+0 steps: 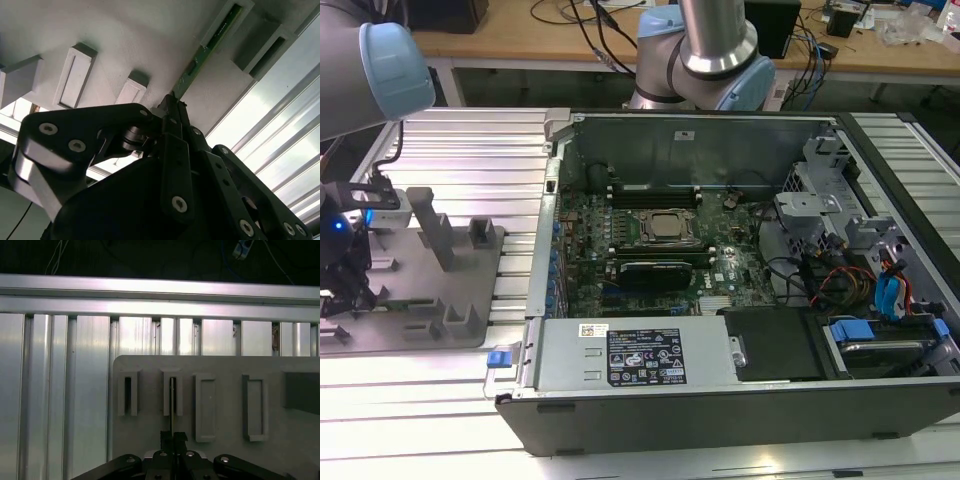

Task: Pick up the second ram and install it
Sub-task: 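Pick up the second ram and move it above second insertion slot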

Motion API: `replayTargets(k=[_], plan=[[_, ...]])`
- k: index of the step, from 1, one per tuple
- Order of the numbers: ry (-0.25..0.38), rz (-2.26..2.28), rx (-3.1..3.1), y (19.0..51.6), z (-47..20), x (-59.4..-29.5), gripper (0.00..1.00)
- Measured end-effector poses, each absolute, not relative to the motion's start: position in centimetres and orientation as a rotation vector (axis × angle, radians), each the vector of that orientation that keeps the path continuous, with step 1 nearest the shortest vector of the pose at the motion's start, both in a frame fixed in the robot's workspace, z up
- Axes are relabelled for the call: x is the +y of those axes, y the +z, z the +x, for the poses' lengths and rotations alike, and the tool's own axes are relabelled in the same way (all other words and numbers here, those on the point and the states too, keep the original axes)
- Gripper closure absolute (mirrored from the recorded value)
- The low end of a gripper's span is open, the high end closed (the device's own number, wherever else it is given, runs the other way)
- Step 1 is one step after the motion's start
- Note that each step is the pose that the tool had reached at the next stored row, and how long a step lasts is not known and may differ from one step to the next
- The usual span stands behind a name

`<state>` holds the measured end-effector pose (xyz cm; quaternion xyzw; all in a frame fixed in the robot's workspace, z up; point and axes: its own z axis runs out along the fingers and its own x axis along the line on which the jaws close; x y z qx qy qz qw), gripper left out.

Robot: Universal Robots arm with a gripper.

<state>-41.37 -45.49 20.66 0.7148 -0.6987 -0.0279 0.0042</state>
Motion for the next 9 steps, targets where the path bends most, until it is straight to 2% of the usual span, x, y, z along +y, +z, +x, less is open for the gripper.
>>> replayTargets(k=[9], plan=[[-0.087,2.240,-2.189,20.68,-41.39,-45.52,0.91]])
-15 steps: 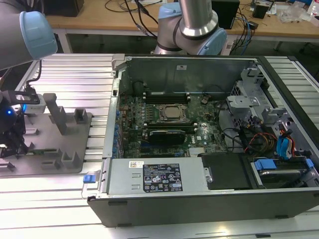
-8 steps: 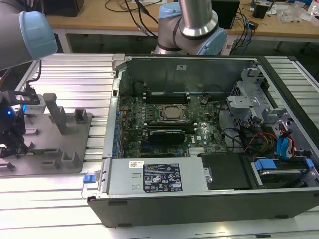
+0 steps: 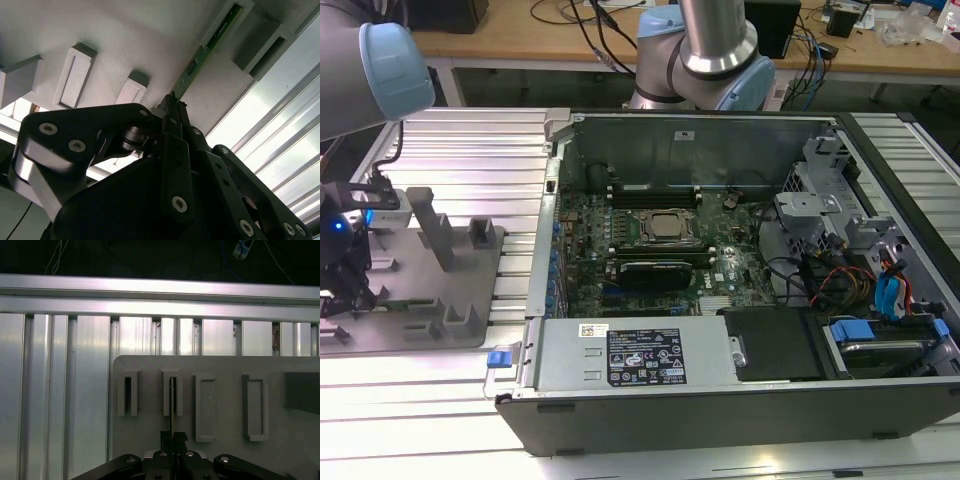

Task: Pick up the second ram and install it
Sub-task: 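Pick up the second ram and move it above second insertion slot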

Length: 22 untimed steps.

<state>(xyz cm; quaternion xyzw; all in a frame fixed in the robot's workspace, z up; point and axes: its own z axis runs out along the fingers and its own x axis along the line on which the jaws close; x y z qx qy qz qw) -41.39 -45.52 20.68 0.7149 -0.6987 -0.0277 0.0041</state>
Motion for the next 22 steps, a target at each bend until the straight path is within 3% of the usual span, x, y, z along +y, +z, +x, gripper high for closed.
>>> replayTargets(k=[22], plan=[[-0.084,2.241,-2.191,26.1,-41.4,-45.5,0.91]])
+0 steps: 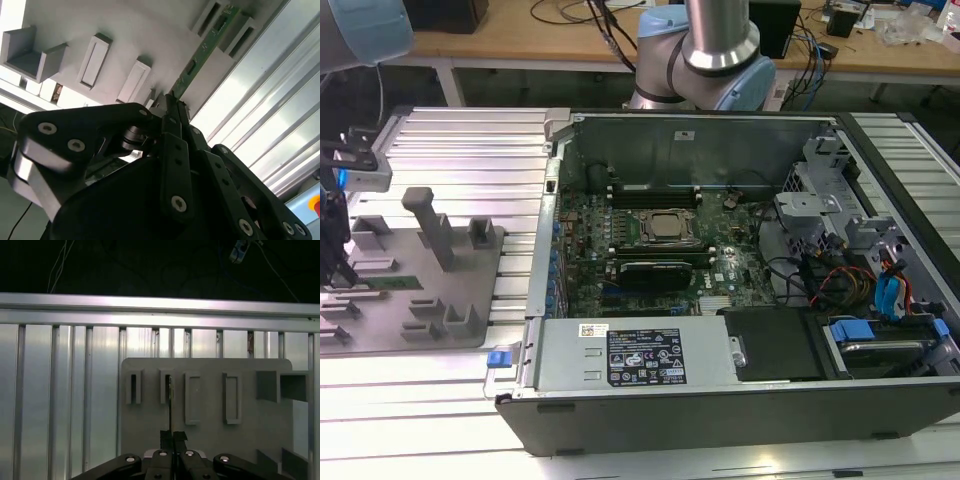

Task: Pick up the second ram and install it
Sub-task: 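Pick up the second ram and move it above second insertion slot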

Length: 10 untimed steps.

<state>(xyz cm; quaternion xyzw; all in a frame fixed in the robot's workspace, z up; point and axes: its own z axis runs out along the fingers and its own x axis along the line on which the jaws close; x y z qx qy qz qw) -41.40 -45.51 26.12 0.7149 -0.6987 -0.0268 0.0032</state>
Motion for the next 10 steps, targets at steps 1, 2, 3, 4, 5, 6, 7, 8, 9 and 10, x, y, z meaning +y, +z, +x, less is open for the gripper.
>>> replayTargets(k=[1,2,3,4,5,6,7,8,9,10], plan=[[-0.084,2.241,-2.191,26.4,-41.4,-45.5,0.91],[-0.084,2.241,-2.191,26.6,-41.4,-45.5,0.91],[-0.084,2.241,-2.191,27.0,-41.4,-45.5,0.91],[-0.084,2.241,-2.191,27.2,-41.4,-45.5,0.91],[-0.084,2.241,-2.191,27.4,-41.4,-45.5,0.91],[-0.084,2.241,-2.191,27.8,-41.4,-45.5,0.91],[-0.084,2.241,-2.191,28.2,-41.4,-45.5,0.91],[-0.084,2.241,-2.191,28.4,-41.4,-45.5,0.91],[-0.084,2.241,-2.191,28.7,-41.4,-45.5,0.91],[-0.084,2.241,-2.191,29.0,-41.4,-45.5,0.91]])
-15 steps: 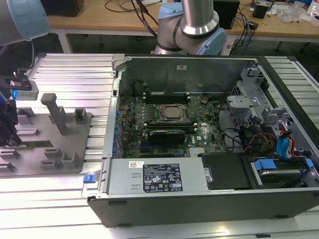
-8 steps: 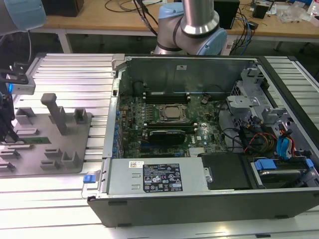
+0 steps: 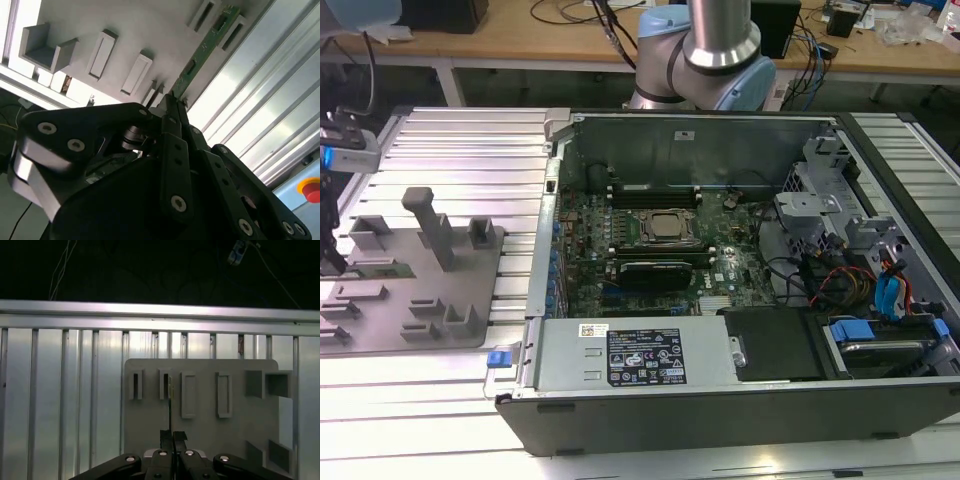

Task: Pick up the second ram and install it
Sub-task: 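Pick up the second ram and move it above second insertion slot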

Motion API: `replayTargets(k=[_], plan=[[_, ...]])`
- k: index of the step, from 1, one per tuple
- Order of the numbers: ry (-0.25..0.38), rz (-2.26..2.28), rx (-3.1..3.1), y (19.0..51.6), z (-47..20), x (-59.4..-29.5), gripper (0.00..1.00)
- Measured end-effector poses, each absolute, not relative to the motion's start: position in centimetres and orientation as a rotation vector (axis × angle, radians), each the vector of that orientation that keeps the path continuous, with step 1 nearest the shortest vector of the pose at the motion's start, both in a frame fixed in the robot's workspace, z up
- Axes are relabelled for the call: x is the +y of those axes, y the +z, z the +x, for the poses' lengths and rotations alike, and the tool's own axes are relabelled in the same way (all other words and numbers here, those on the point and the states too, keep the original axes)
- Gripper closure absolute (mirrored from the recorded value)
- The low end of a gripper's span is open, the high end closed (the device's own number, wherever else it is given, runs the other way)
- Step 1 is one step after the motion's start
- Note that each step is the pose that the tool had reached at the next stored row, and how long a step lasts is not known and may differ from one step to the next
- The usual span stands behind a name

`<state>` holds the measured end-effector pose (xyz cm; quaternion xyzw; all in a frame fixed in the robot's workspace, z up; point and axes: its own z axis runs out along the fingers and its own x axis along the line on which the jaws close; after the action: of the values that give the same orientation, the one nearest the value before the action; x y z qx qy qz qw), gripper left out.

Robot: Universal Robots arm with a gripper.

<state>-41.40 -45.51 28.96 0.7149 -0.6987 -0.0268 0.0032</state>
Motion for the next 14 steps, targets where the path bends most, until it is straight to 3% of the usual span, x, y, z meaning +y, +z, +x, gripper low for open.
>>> replayTargets(k=[14], plan=[[-0.084,2.241,-2.191,35.1,-41.4,-45.5,0.91]])
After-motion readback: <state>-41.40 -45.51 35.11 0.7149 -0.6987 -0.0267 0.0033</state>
